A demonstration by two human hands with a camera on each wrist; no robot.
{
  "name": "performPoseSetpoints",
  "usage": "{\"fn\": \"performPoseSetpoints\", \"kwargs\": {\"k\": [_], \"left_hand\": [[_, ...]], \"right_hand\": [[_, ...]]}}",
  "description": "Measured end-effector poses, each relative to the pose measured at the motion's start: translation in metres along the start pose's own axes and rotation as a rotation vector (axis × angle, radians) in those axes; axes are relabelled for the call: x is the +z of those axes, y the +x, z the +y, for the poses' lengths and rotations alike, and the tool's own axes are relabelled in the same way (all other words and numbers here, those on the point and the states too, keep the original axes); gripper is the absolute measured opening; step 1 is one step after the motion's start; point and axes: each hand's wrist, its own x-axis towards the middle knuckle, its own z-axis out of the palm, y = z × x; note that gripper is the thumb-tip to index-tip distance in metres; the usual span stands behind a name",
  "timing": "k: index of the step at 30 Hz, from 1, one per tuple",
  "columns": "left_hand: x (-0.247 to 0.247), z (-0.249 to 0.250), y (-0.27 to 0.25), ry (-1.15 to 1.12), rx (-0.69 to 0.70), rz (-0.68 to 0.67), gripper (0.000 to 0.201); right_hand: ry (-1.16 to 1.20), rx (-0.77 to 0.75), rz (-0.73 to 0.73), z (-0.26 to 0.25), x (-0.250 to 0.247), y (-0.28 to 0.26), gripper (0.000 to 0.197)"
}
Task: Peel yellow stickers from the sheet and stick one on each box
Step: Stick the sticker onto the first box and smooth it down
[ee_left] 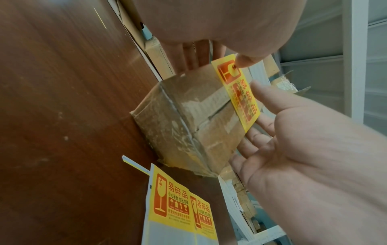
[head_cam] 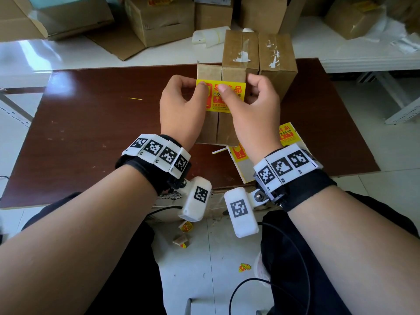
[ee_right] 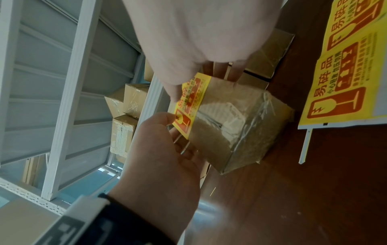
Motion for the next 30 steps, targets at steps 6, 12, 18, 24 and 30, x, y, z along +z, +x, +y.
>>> {"fn": "performPoseSetpoints", "kwargs": {"k": [6, 12, 18, 24, 30], "left_hand": [[0.0, -0.0001, 0.0001, 0.012, -0.008, 0.001, 0.029], [-0.0003, 0.0, -0.0001, 0.016, -0.014, -0.004, 0.029], [0.0, 0.0016, -0.0012, 0.01, -0.016, -0.007, 0.03], [0.0004, 0.002, -0.0023, 0.025, -0.014, -0.007, 0.031], [0.0005, 0.0017, -0.0022, 0.029, -0.015, -0.009, 0.031]], "right_hand": [[-0.042, -0.016, -0.007, 0.0008, 0.0002, 0.001, 0.043], [-0.022, 0.02, 0.041, -0.0006, -0.0018, 0.0054, 0.031], [0.021, 0.012, 0.014, 0.0003, -0.0005, 0.0038, 0.035], [-0.016, -0.02, -0.008, 0.0045, 0.0033, 0.0007, 0.066], [-0.043, -0.014, 0.008, 0.0026, 0.0014, 0.0019, 0.04]]}}
